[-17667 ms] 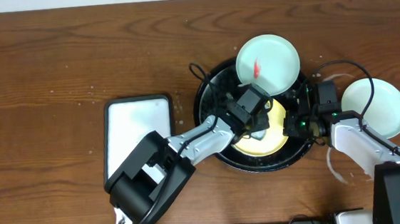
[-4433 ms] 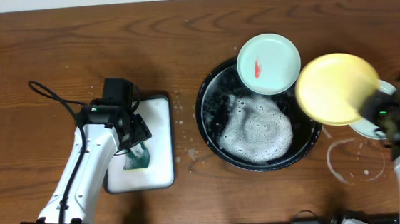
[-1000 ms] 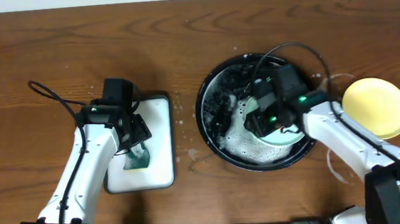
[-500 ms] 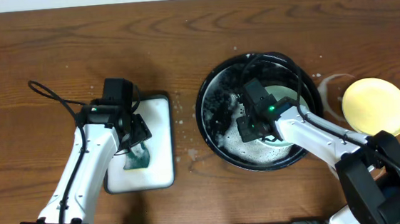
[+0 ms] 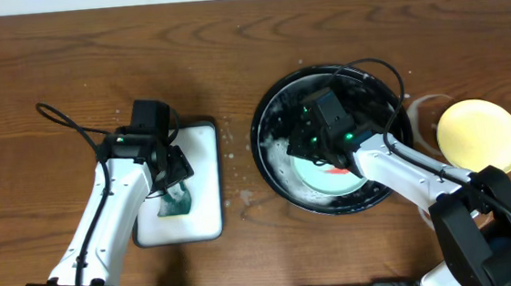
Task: Clean dirty plates on tray and stack at the side
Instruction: 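Grasp the pale green plate and drag it to the tray center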
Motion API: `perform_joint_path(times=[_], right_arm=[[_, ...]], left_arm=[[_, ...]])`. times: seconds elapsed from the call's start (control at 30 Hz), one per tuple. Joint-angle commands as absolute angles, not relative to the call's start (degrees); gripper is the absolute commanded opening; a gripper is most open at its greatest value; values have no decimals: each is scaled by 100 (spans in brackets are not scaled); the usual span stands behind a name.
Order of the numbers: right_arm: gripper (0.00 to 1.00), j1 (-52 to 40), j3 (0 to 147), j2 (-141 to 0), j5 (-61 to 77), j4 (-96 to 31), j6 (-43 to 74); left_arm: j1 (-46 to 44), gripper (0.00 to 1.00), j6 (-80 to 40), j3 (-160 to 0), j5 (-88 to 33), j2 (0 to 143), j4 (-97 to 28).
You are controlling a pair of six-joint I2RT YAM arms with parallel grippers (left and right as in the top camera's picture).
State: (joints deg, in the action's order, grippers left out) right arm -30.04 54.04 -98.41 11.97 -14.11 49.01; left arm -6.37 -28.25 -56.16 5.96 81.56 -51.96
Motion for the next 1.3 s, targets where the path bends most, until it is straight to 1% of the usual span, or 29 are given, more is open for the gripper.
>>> perform_joint_path(times=[0.0, 0.03, 0.07, 0.1, 0.17, 0.23, 0.3, 0.43, 0.47, 0.5, 0.53, 0.6, 0.77, 0.93, 1.13, 1.17, 1.23, 1.27], right_arm=[[25, -2967, 5478, -9867, 1061, -1293, 4834], [40, -2928, 5478, -9867, 1031, -1291, 4733], [44, -2864, 5478, -9867, 1035, -1280, 4547], [45, -2794, 5478, -9861, 1037, -1256, 4397], [38, -2617, 5478, -9843, 1111, -1127, 3835], [34, -2383, 5481, -9773, 1232, -1046, 3061], [34, -2080, 5481, -9673, 1251, -1072, 2137], [29, -1542, 5481, -9620, 1291, -1313, 467], [28, -1459, 5478, -9633, 1323, -1380, 69], [31, -1406, 5476, -9666, 1341, -1420, -290], [36, -1378, 5474, -9677, 1341, -1441, -615], [39, -1376, 5465, -9734, 1332, -1415, -1315], [38, -1376, 5465, -9867, 1227, -1273, -2296], [33, -1369, 5465, -10158, 882, -1166, -2567], [33, -1369, 5465, -10527, 923, -1041, -2580], [27, -1369, 5465, -10569, 921, -1044, -2580], [4, -1369, 5465, -10606, 845, -1055, -2484], [1, -1365, 5465, -10606, 711, -1055, -2213]], left_arm=[[-607, 83, -2788, -5599, 604, 8145, -5196], [-607, 83, -2788, -5599, 604, 8145, -5194], [-607, 83, -2788, -5599, 607, 8145, -5196], [-607, 83, -2788, -5599, 607, 8145, -5194], [-607, 83, -2788, -5599, 607, 8145, -5194], [-607, 83, -2788, -5599, 607, 8145, -5194], [-607, 83, -2788, -5599, 607, 8145, -5196], [-607, 83, -2788, -5599, 604, 8145, -5196], [-607, 83, -2788, -5599, 607, 8145, -5196], [-607, 83, -2788, -5599, 607, 8145, -5194], [-607, 83, -2788, -5599, 604, 8145, -5196], [-607, 83, -2788, -5599, 607, 8145, -5196], [-607, 83, -2788, -5599, 604, 8145, -5196], [-607, 83, -2788, -5599, 604, 8145, -5196], [-607, 83, -2788, -5599, 607, 8145, -5196], [-607, 83, -2788, -5599, 604, 8145, -5196], [-607, 83, -2788, -5599, 604, 8145, -5196], [-607, 83, -2788, -5599, 604, 8145, -5196]])
